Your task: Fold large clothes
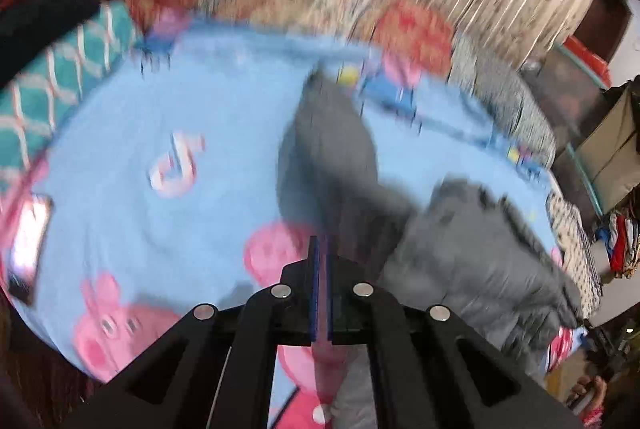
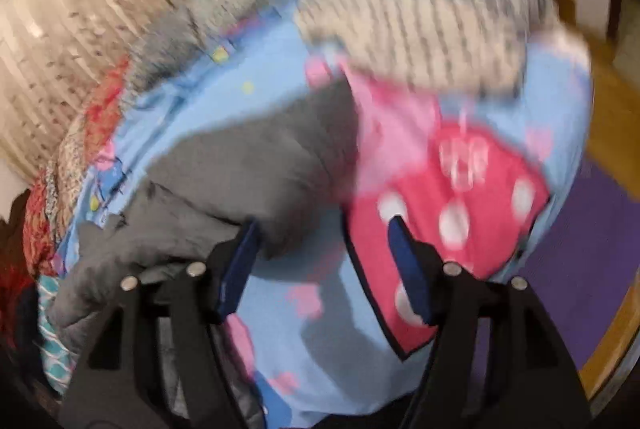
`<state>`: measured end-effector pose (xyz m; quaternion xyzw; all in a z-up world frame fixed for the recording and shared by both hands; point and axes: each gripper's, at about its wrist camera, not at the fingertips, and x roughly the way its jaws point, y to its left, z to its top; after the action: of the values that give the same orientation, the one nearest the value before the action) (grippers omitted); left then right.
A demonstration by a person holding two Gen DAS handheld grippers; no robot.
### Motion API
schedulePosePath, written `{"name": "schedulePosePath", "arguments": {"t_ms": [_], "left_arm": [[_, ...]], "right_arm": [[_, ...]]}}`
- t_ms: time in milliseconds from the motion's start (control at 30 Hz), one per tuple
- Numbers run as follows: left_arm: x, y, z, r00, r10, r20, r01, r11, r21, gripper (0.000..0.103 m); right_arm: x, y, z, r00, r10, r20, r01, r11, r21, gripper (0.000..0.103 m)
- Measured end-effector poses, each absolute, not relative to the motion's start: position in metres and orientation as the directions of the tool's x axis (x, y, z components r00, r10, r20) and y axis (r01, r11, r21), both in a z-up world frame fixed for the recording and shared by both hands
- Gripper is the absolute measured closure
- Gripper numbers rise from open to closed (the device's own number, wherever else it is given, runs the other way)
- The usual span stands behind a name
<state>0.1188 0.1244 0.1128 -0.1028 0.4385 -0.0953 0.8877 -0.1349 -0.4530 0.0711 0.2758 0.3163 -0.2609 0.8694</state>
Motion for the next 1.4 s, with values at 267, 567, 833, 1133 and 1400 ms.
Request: {"name": "schedulePosePath", "arguments": {"t_ms": [267, 567, 833, 1133, 1400], "left_arm": [[0.175, 0.022, 0.101, 0.578, -0.241, -0.78, 0.297, 0.952, -0.074, 0.103], [0.138, 0.035, -0.027, 0.37, -0.119, -0.921, 0.23, 0.973, -0.034, 0.103], [0.162, 0.135, 0.044, 0.546, -0.153, -0.824, 0.0, 0.983, -0.182, 0.103], [0.259, 0.129, -0.047, 0.239, -0.41, -0.88, -0.049, 0.9, -0.432, 0.103], [0.241, 0.202, 0.07, 0.715, -0.319, -0.622, -0.122, 0.819, -0.56, 0.103]], "right_arm": [[-0.009, -0.361, 0.129, 0.781, -0.025, -0.624, 0.257, 0.923, 0.285, 0.039], [0.222, -0.218, 0.053, 0.414, 0.224, -0.882, 0.008, 0.968, 0.249, 0.028], [0.289, -0.195, -0.031, 0.16, 0.311, -0.937, 0.072, 0.943, 0.325, 0.026], [0.281, -0.188, -0.005, 0.248, 0.29, -0.924, -0.061, 0.957, 0.284, 0.09], [0.317, -0.2, 0.137, 0.725, 0.37, -0.581, -0.136, 0.904, 0.406, 0.09]]}}
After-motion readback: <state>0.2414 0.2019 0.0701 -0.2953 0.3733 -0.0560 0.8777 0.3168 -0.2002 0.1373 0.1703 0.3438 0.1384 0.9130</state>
